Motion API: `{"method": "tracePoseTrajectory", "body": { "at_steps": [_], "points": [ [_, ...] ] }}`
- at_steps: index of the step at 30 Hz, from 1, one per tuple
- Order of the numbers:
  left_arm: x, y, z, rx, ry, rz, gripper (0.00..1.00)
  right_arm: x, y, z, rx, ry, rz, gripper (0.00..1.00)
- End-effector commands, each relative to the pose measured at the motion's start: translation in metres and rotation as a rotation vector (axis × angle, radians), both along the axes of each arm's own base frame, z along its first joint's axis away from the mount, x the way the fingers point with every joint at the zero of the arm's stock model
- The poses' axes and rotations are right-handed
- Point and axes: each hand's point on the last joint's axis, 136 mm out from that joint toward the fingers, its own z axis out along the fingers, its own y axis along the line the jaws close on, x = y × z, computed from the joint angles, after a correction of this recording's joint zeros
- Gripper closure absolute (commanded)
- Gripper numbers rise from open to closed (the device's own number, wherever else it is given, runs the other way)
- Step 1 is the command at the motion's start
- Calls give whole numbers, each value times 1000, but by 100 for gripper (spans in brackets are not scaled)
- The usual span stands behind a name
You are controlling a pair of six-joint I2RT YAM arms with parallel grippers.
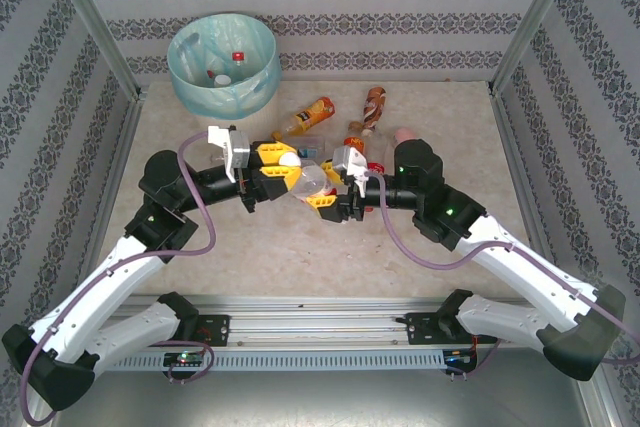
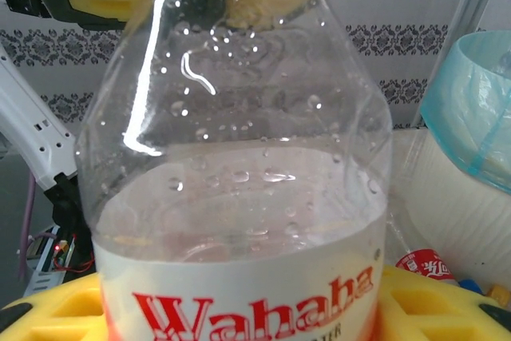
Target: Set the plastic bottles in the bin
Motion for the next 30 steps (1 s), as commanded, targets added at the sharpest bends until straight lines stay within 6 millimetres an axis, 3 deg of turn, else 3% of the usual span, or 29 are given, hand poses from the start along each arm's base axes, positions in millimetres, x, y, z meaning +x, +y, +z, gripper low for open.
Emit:
{"method": "tracePoseTrajectory", "body": {
  "at_steps": [1, 4, 6, 8, 11, 12, 14, 21, 28, 30],
  "points": [
    [-19, 4, 24, -83, -54, -55, 79, -9, 6, 17, 34, -40, 32, 46],
    [-14, 7, 28, -108, -39, -21, 92, -11, 5, 16, 32, -49, 25, 44],
    [-9, 10, 31, -122, -31, 16, 100, -11, 5, 17, 36, -71, 14, 35],
    [-3, 15, 32, -137, -25, 68, 100, -7, 4, 19, 42, -98, -16, 25],
    [5, 24, 34, -150, -39, 148, 100, -7, 3, 24, 41, -159, -34, 17],
    [8, 27, 34, -153, -45, 180, 100, -6, 2, 27, 43, -181, -53, 9],
    [15, 33, 37, -154, -59, 247, 100, -5, -1, 33, 51, -207, -81, 5],
    [48, 66, 67, -109, -149, 555, 100, 17, -15, 54, 85, -213, -256, 3],
    [88, 96, 118, -17, -253, 851, 100, 49, -25, 71, 102, -153, -445, 7],
    [108, 103, 132, 33, -250, 946, 100, 56, -23, 74, 103, -120, -470, 9]
  ]
}}
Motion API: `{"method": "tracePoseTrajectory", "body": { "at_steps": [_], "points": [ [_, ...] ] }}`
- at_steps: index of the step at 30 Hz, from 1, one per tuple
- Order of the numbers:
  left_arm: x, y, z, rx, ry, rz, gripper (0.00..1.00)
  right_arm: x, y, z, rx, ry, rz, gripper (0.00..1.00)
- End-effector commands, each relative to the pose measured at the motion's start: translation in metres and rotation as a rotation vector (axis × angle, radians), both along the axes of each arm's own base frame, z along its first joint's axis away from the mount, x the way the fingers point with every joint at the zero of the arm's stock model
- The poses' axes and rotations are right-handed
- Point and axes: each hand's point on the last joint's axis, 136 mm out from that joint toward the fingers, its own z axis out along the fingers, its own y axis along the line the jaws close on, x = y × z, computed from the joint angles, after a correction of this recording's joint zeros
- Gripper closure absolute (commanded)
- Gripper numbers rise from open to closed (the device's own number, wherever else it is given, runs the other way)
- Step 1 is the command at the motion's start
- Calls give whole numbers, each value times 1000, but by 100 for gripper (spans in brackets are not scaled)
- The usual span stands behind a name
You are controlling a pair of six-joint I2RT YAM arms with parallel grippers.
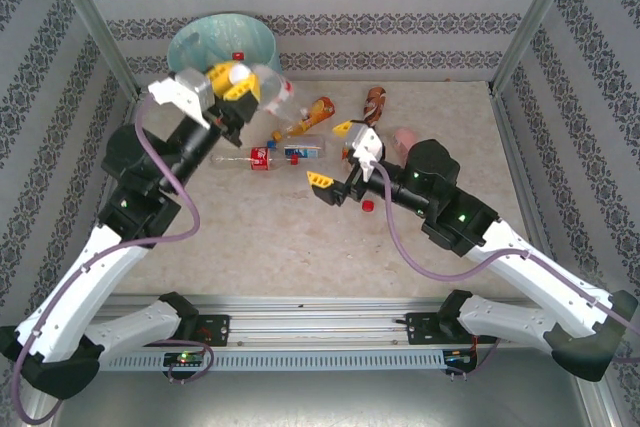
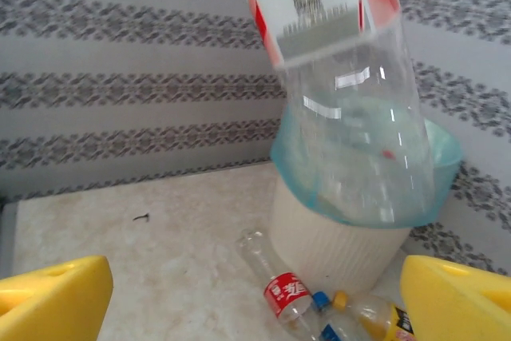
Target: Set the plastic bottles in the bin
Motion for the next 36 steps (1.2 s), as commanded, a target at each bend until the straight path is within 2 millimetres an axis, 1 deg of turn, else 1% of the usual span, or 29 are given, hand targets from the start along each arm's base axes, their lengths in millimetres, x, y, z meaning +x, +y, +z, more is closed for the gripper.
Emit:
{"method": "tracePoseTrajectory", "body": {
  "at_steps": [1, 3, 5, 6, 8, 11, 13, 14, 16, 19, 20, 22, 24, 29, 32, 36],
  "points": [
    [37, 27, 13, 100, 26, 264, 100, 14, 0, 14, 46, 52, -79, 10],
    [59, 33, 25, 135, 31, 346, 100, 13, 5, 18, 58, 71, -62, 11],
    [80, 36, 31, 163, 31, 390, 100, 9, 10, 21, 71, 76, -40, 13],
    [93, 39, 32, 176, 42, 405, 100, 7, 11, 23, 78, 76, -32, 13],
    [117, 44, 27, 210, 75, 416, 100, 2, 12, 23, 78, 78, -17, 14],
    [155, 69, 12, 172, 158, 432, 100, -6, 10, 20, 74, 83, -12, 16],
    [178, 94, 1, 125, 204, 464, 100, -13, 5, 21, 84, 80, -14, 17],
    [187, 103, -4, 112, 219, 477, 100, -16, 3, 20, 87, 80, -14, 17],
    [209, 119, -21, 74, 272, 478, 100, -21, -2, 18, 86, 74, -15, 17],
    [235, 123, -54, 11, 380, 372, 100, -22, -12, 14, 92, 75, -50, 17],
    [241, 121, -64, 0, 408, 349, 100, -22, -14, 11, 92, 81, -59, 17],
    [250, 112, -83, 12, 452, 295, 100, -21, -17, 6, 92, 97, -73, 17],
    [257, 106, -99, 4, 491, 258, 100, -17, -15, -1, 81, 123, -86, 15],
    [266, 97, -132, 20, 558, 218, 100, -2, 7, -30, 11, 211, -91, 12],
    [268, 97, -148, 41, 592, 215, 100, 17, 22, -39, 2, 261, -132, 12],
    [271, 93, -168, 76, 628, 202, 100, 57, 40, -44, -8, 351, -229, 11]
  ]
}}
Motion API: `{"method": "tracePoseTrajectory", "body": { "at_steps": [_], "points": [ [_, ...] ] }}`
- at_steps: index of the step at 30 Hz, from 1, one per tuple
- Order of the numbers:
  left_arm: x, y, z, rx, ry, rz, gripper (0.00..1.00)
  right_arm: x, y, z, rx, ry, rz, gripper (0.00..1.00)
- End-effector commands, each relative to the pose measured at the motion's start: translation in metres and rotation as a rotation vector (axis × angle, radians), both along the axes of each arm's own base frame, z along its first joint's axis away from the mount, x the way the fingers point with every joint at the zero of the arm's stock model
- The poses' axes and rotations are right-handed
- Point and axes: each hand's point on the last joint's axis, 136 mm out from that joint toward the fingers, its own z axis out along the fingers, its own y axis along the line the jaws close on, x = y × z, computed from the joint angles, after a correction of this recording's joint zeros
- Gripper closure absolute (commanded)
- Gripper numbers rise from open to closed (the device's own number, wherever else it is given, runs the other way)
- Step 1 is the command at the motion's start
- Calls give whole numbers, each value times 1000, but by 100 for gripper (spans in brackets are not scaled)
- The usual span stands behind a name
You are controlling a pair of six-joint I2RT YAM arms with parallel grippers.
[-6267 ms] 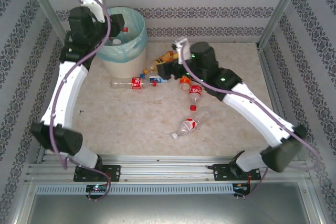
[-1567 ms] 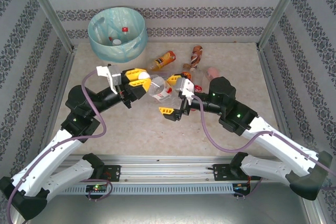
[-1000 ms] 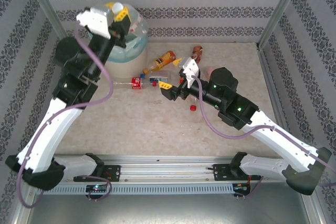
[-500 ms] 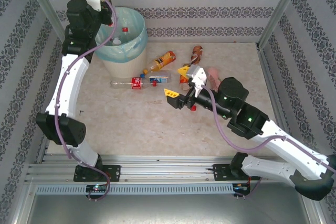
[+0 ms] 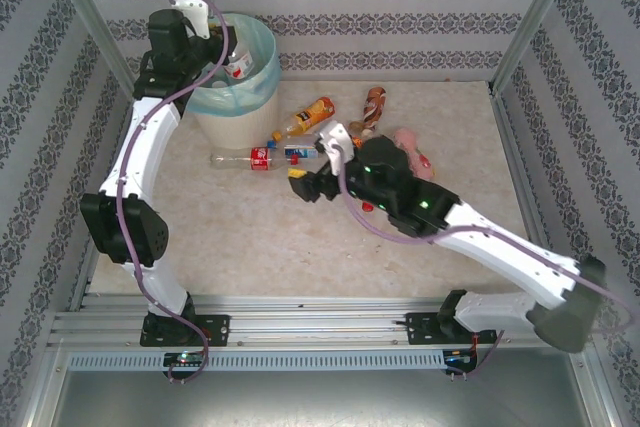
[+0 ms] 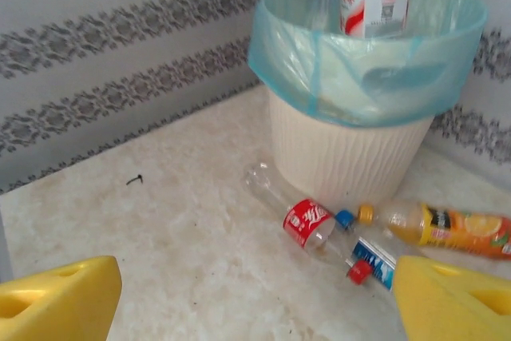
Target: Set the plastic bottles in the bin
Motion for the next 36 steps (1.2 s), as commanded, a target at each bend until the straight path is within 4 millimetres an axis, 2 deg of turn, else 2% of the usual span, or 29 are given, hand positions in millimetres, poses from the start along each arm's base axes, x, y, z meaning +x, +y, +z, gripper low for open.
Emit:
{"method": "tracePoseTrajectory", "body": {
  "at_steps": [1, 6, 11, 15, 20, 26, 30, 32, 34, 36],
  "points": [
    [2, -9, -22, 19, 56, -42, 100, 29, 7, 23, 59, 54, -100, 11],
    [9, -7, -48, 56, 105, -41, 100, 74, 33, 24, 111, 151, -97, 13],
    [17, -6, -69, 87, 144, -33, 100, 114, 42, 18, 156, 217, -154, 15],
    [22, -13, -92, 116, 198, -63, 100, 119, 49, 12, 161, 247, -149, 16],
    [26, -19, -132, 195, 270, -76, 100, 116, 45, 2, 152, 267, -156, 17],
    [28, -19, -157, 189, 320, -77, 100, 111, 37, 0, 146, 262, -167, 18],
    [28, -22, -162, 169, 341, -93, 99, 109, 36, 0, 145, 260, -165, 18],
    [27, -26, -153, 145, 327, -102, 78, 107, 36, 1, 144, 259, -161, 18],
    [27, -28, -135, 117, 292, -107, 68, 106, 35, 1, 143, 257, -161, 18],
    [26, -30, -109, 87, 246, -106, 54, 105, 34, 3, 144, 253, -162, 18]
  ]
}}
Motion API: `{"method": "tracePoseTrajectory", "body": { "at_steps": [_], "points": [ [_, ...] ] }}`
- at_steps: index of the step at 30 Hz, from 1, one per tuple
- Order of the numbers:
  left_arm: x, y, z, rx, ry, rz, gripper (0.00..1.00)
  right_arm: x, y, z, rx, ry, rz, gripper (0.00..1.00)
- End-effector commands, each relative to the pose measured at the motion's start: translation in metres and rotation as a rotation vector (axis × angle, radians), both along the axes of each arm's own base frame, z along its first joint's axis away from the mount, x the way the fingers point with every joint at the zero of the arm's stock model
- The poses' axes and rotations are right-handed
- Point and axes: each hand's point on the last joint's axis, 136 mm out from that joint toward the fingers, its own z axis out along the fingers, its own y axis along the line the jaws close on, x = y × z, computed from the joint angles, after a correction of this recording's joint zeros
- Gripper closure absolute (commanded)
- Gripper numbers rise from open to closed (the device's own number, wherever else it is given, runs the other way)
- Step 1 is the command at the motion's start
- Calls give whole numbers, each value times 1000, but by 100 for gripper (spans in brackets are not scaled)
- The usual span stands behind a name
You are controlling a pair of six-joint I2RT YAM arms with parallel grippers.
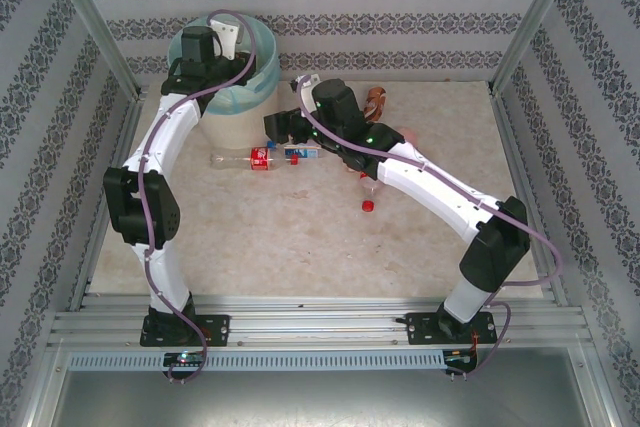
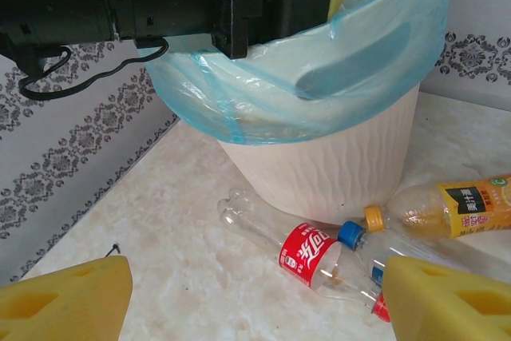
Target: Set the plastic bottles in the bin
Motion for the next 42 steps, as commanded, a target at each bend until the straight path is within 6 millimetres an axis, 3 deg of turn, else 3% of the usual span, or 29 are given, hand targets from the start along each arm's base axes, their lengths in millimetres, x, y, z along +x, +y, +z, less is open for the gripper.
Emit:
{"method": "tracePoseTrajectory", "body": {
  "at_steps": [1, 5, 8, 11, 14, 18, 22, 32, 38, 42],
  "points": [
    [-7, -5, 6, -50, 45, -9, 46, -10, -4, 20, 33, -29, 9, 18],
    [-20, -6, 83, -142, -88, -6, 27, -12, -7, 30, 38, -53, 6, 18],
    [-40, -10, 130, -197, -167, -28, 23, -12, -8, 36, 42, -68, 5, 18],
    [-62, -13, 154, -227, -198, -62, 23, -12, -10, 40, 44, -78, -1, 18],
    [-79, -10, 157, -221, -197, -56, 23, -12, -11, 42, 46, -83, -4, 18],
    [-98, 2, 139, -183, -173, 3, 25, -13, -13, 42, 41, -82, -5, 18],
    [-113, 14, 100, -134, -90, 69, 28, -15, -12, 29, 20, -69, 9, 19],
    [-191, 28, 43, -192, -1, 136, 30, -33, 13, -62, -291, -133, 276, 10],
    [-241, 47, 4, -158, 53, 223, 28, -37, 29, -111, -364, -111, 407, 9],
    [-264, 54, -22, -198, 99, 278, 29, -38, 40, -141, -403, -88, 480, 9]
  ]
}}
